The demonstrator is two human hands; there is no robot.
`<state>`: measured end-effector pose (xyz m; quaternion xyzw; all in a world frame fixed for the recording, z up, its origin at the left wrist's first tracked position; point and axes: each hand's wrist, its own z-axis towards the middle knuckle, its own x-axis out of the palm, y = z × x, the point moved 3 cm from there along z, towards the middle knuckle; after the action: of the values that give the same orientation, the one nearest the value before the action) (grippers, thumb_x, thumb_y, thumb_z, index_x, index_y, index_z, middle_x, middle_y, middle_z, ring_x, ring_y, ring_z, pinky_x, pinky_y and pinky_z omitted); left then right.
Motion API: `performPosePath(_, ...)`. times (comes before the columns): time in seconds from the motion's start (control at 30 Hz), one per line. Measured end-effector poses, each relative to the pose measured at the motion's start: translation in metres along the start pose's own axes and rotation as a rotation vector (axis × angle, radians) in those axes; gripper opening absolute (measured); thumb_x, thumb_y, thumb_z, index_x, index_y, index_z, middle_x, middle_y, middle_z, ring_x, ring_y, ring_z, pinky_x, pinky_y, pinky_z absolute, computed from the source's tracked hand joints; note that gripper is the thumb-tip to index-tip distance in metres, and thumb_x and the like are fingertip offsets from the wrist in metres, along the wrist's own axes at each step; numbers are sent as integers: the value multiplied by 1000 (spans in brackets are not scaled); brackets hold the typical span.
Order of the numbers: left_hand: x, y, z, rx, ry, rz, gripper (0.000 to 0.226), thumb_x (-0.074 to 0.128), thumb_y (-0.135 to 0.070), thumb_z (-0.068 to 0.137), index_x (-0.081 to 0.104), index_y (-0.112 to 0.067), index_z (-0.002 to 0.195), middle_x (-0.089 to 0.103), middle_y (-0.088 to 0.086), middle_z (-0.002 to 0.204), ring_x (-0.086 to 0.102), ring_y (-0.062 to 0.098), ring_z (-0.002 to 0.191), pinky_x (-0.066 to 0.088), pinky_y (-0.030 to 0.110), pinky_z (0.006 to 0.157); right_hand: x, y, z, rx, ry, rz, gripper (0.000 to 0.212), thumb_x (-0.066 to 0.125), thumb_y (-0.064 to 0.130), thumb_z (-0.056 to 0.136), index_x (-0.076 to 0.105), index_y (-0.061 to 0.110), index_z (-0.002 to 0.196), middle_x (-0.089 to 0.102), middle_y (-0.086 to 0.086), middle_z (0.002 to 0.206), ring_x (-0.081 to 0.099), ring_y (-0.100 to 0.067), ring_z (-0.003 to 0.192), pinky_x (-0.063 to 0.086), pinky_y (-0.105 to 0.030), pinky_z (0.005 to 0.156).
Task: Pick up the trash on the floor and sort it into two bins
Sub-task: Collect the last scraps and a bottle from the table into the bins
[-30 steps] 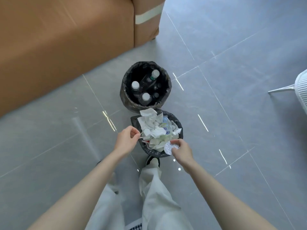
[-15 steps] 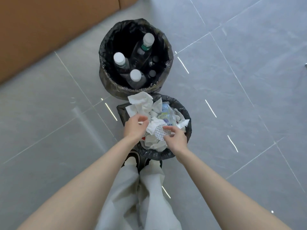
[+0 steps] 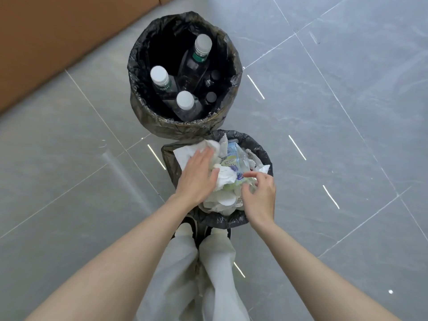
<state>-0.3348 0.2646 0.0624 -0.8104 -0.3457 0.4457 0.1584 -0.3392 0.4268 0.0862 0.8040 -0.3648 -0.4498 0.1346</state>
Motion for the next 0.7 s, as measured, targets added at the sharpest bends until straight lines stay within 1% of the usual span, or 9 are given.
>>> performPosePath(0.07,15,2,0,-4,105,12,56,35,-31,100,15,-17,150,17,1,157,12,17,145,16,36,117,3,-3,0,6,12,-21,24,52,8,86,59,23,103,41,6,111,43,-19,115,30,-22,86)
performPosePath(0.17,32,7,11,-23,196,-7,53,28,-30,101,15,-15,150,13,2,158,7,21,146,12,39,119,8,-10,3,4,60,-60,25,53,9,87,60,21,108,41,8,111,40,-17,115,29,-21,87)
performPosePath(0.23,39,12,24,-33,222,-13,51,24,-30,101,21,-12,149,20,6,156,15,26,144,17,43,117,12,-14,6,-5,93,-78,26,53,10,87,60,22,109,42,8,112,39,-15,115,30,-22,87)
performPosePath(0.33,42,15,38,-70,264,3,46,22,-22,102,32,-5,143,32,12,150,26,26,139,20,38,115,13,-18,9,-45,109,-97,28,54,10,87,61,22,111,45,3,116,39,-15,115,34,-25,94)
performPosePath(0.43,35,8,40,-85,211,-5,40,23,-16,101,41,-2,135,40,14,143,34,27,132,24,35,110,9,-17,7,-72,109,-89,27,54,10,87,62,22,109,45,4,117,39,-13,117,33,-25,97)
performPosePath(0.5,27,4,35,-99,176,-13,43,22,-17,102,37,-3,139,34,12,149,28,27,137,20,36,114,4,-14,3,-62,107,-67,27,53,9,86,63,23,108,46,5,117,40,-13,118,34,-26,98)
performPosePath(0.6,9,-5,18,-125,189,-8,47,24,-21,102,27,-3,146,18,10,156,12,22,145,9,33,119,-7,-2,-6,-29,94,-16,28,54,8,85,64,25,105,46,6,115,43,-15,116,35,-25,97)
performPosePath(0.63,-3,-12,10,-134,197,-13,47,25,-21,102,25,-3,146,16,10,157,10,20,146,8,32,118,-14,6,-11,-10,92,8,28,54,8,85,63,26,105,46,6,115,44,-15,116,35,-25,96)
performPosePath(0.7,-24,-25,-6,-139,205,-32,47,28,-19,102,26,-4,146,20,9,156,13,19,145,12,28,115,-23,19,-22,30,100,44,29,53,9,86,61,29,105,47,6,115,46,-16,115,37,-26,94)
